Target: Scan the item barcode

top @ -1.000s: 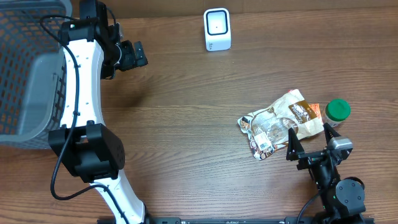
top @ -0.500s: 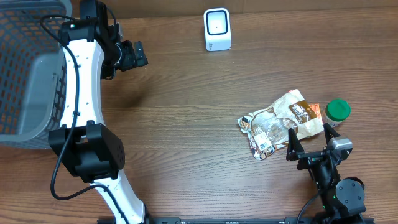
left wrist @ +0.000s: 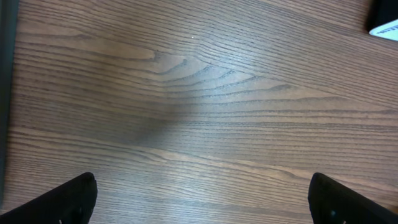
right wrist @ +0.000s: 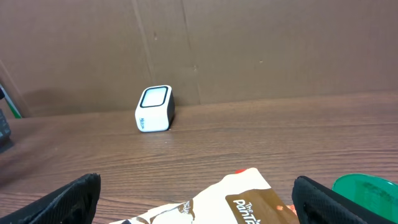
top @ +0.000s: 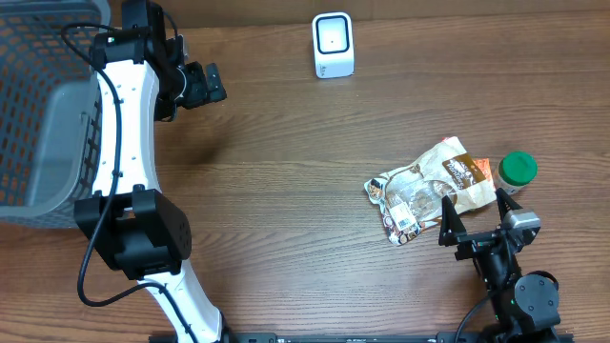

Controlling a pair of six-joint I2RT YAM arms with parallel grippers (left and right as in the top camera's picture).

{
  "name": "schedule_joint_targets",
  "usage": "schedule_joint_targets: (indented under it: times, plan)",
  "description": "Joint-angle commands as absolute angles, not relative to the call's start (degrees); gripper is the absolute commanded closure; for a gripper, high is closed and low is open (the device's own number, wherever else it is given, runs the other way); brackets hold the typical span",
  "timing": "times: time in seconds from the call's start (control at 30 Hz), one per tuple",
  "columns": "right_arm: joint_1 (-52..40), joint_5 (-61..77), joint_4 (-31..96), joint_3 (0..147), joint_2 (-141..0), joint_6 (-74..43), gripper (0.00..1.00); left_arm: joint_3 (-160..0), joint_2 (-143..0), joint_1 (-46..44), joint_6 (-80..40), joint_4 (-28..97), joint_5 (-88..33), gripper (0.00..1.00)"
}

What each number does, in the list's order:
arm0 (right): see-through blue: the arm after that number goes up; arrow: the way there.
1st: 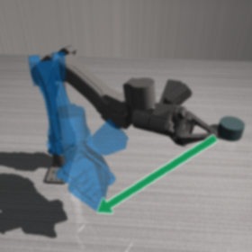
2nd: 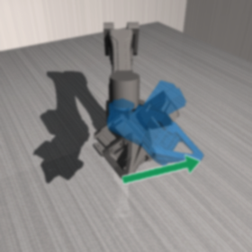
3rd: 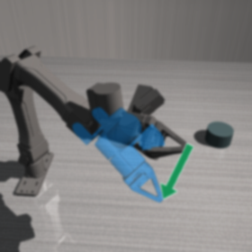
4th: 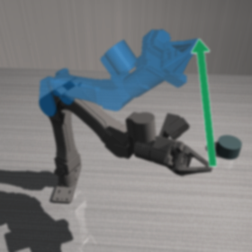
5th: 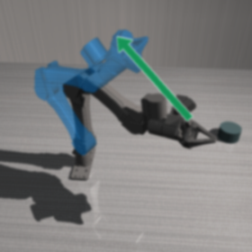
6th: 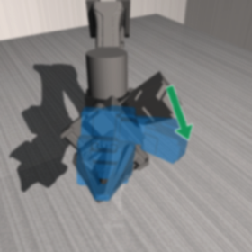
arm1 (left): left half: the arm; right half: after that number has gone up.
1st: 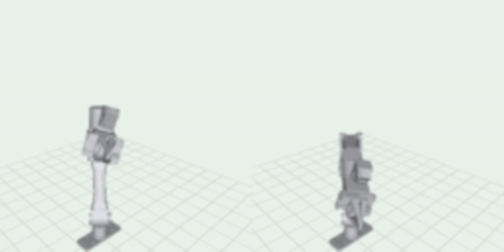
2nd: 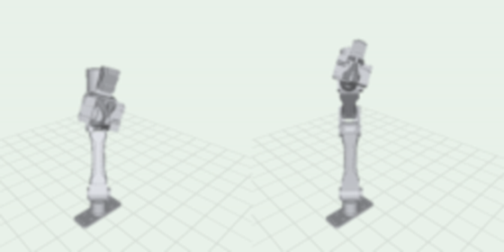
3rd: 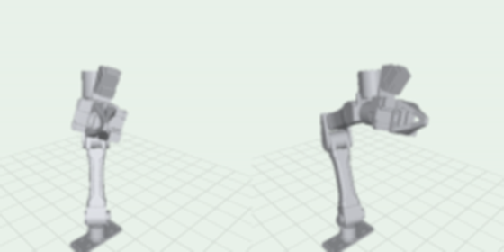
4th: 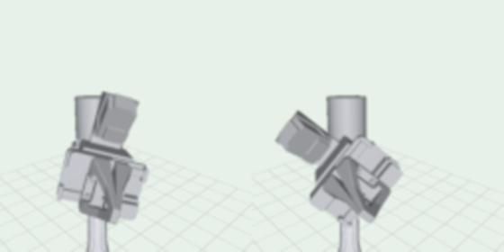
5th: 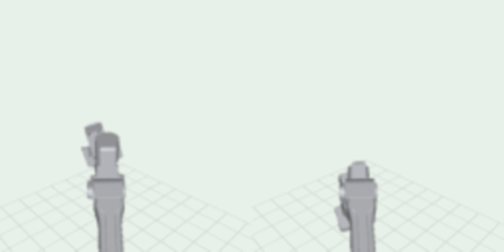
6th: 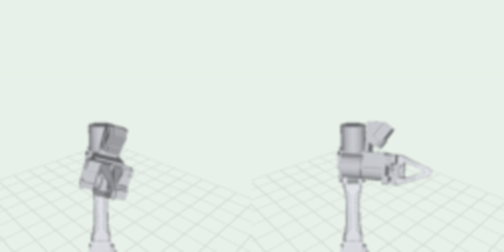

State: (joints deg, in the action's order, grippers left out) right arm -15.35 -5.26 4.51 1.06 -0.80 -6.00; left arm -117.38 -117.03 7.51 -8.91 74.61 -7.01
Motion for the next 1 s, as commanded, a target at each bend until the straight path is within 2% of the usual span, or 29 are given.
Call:
schedule_joint_targets:
  times: [0.0, 0.5, 0.97]
  plan:
    - [-15.0, -5.0, 4.3, 0.4, -0.2, -6.2, 0.0, -118.2, -117.4, 7.5, -9.4, 74.6, -6.6, 0.0]
    - [-15.0, -5.0, 4.3, 0.4, -0.2, -6.2, 0.0, -118.2, -113.6, 5.9, -9.4, 74.6, -6.6, 0.0]
    - [-15.0, -5.0, 4.3, 0.4, -0.2, -6.2, 0.0, -118.2, -87.4, 4.5, -9.4, 74.6, -6.6, 0.0]
